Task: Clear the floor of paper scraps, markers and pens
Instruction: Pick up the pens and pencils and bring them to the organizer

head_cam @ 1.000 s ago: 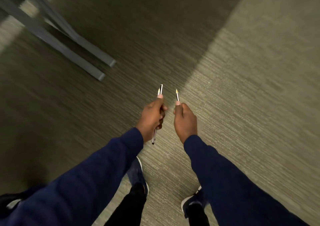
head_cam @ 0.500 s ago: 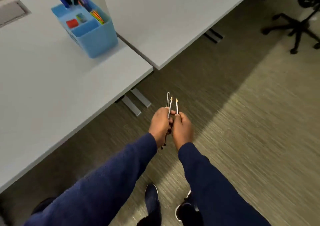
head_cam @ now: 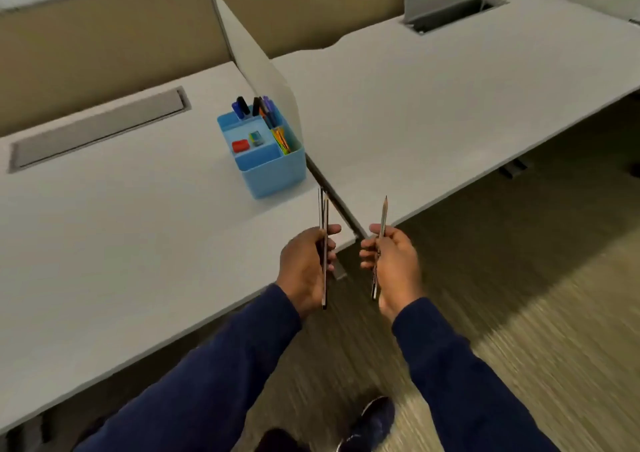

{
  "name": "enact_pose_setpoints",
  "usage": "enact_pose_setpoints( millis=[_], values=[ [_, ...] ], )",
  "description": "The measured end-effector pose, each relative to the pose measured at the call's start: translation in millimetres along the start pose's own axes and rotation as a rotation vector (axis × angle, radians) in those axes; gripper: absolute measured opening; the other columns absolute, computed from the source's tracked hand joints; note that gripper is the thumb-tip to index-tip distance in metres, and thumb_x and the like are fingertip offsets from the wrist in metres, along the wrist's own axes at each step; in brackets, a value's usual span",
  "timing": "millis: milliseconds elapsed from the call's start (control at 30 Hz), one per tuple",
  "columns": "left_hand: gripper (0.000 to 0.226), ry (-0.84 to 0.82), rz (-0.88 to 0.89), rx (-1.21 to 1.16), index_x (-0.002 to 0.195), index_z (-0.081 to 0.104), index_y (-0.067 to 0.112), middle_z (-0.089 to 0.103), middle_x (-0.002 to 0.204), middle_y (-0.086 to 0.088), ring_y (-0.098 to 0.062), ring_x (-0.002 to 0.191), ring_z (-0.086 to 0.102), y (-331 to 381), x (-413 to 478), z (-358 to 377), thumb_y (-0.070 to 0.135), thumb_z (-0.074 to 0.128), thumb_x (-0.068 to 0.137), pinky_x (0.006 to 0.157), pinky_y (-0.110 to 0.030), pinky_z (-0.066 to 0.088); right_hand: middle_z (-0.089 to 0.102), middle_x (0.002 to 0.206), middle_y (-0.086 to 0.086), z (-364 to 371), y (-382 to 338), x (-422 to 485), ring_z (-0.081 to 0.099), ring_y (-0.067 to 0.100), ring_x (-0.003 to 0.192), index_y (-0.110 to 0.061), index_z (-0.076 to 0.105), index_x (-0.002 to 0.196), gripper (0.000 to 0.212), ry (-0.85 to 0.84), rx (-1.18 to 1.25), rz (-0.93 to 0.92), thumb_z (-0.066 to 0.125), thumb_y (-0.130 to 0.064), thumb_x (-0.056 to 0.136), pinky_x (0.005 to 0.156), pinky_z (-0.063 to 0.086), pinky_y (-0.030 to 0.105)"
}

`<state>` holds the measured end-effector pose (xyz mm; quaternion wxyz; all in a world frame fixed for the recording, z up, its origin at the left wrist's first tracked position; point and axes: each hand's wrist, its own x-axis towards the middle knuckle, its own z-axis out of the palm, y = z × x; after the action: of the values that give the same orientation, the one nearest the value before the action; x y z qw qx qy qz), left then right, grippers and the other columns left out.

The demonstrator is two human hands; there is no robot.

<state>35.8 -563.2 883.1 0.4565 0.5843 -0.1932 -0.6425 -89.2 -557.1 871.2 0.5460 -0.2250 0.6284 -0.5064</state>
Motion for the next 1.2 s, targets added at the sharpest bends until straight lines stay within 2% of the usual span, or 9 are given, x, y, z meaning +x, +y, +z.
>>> enact_pose_setpoints(
  millis=[167, 333, 467, 600, 733, 833, 933, 1067, 1200],
  values=[
    [0.03, 0.117, 0.123, -0.094, 0.119, 0.069, 0.007, 0.058, 0.092, -0.006, -0.017, 0.086, 0.052, 59, 24, -11, 0.013, 0.047, 0.1, 0.075, -0.029, 0.047, 0.075, 0.1, -0.002, 53, -51, 28, 0.07, 0.012, 0.094, -0.023, 0.063, 0.109, 0.021, -0.154, -0.044, -0.019, 0.047, -0.013, 0.102, 0.083, 0.054, 0.031],
    [0.025, 0.12, 0.267, -0.175, 0.118, 0.066, 0.007, 0.066, 0.102, -0.009, -0.02, 0.095, 0.064, 122, 54, -29, 0.006, 0.047, 0.102, 0.093, -0.036, 0.056, 0.073, 0.11, 0.002, 109, -87, 54, 0.072, 0.014, 0.1, -0.02, 0.063, 0.109, 0.013, -0.297, -0.07, -0.168, 0.061, -0.016, 0.097, 0.087, 0.059, 0.032],
    [0.02, 0.109, 0.452, 0.009, 0.11, 0.067, 0.013, 0.069, 0.107, -0.01, -0.023, 0.099, 0.068, 171, 90, -37, 0.006, 0.05, 0.102, 0.091, -0.037, 0.058, 0.071, 0.105, -0.006, 156, -104, 81, 0.069, 0.011, 0.1, -0.021, 0.066, 0.111, 0.016, -0.206, -0.24, -0.409, 0.065, -0.021, 0.096, 0.086, 0.061, 0.032],
    [0.018, 0.136, 0.621, 0.206, 0.109, 0.07, 0.016, 0.073, 0.104, -0.005, -0.017, 0.098, 0.07, 204, 132, -44, 0.008, 0.057, 0.098, 0.085, -0.027, 0.059, 0.07, 0.095, -0.013, 199, -112, 105, 0.07, 0.005, 0.091, -0.024, 0.067, 0.106, 0.012, -0.144, -0.29, -0.499, 0.064, -0.018, 0.095, 0.08, 0.061, 0.027],
    [0.017, 0.113, 0.615, 0.32, 0.107, 0.072, 0.015, 0.075, 0.101, 0.003, -0.009, 0.096, 0.07, 201, 170, -55, 0.008, 0.063, 0.094, 0.085, -0.024, 0.056, 0.067, 0.086, -0.019, 226, -103, 126, 0.066, -0.011, 0.078, -0.021, 0.066, 0.103, 0.009, -0.086, -0.504, -0.579, 0.065, -0.02, 0.095, 0.071, 0.054, 0.014],
    [0.015, 0.116, 0.585, 0.419, 0.105, 0.073, 0.018, 0.075, 0.1, 0.004, -0.011, 0.097, 0.069, 182, 190, -63, 0.014, 0.066, 0.092, 0.09, -0.036, 0.058, 0.069, 0.088, -0.013, 232, -88, 135, 0.067, 0.002, 0.08, -0.019, 0.068, 0.103, 0.011, -0.042, -0.677, -0.557, 0.067, -0.025, 0.094, 0.069, 0.054, 0.015],
    [0.019, 0.113, 0.577, 0.516, 0.109, 0.073, 0.014, 0.074, 0.1, 0.002, -0.012, 0.095, 0.068, 165, 199, -66, 0.017, 0.066, 0.092, 0.089, -0.039, 0.058, 0.069, 0.089, -0.009, 230, -74, 139, 0.066, 0.009, 0.081, -0.018, 0.07, 0.104, 0.014, -0.024, -0.778, -0.524, 0.067, -0.028, 0.094, 0.065, 0.047, 0.011],
    [0.017, 0.096, 0.598, 0.607, 0.108, 0.074, 0.014, 0.073, 0.102, 0.002, -0.012, 0.095, 0.066, 155, 202, -64, 0.017, 0.065, 0.094, 0.089, -0.032, 0.055, 0.072, 0.094, -0.006, 228, -64, 142, 0.065, 0.009, 0.084, -0.02, 0.071, 0.106, 0.014, -0.028, -0.869, -0.52, 0.066, -0.025, 0.095, 0.07, 0.048, 0.014],
    [0.016, 0.072, 0.619, 0.642, 0.108, 0.073, 0.014, 0.072, 0.103, 0.001, -0.012, 0.096, 0.065, 156, 202, -64, 0.015, 0.064, 0.095, 0.088, -0.025, 0.051, 0.074, 0.101, -0.001, 228, -61, 143, 0.067, 0.016, 0.09, -0.019, 0.073, 0.109, 0.017, 0.001, -0.907, -0.513, 0.065, -0.026, 0.095, 0.082, 0.057, 0.03]
  ],
)
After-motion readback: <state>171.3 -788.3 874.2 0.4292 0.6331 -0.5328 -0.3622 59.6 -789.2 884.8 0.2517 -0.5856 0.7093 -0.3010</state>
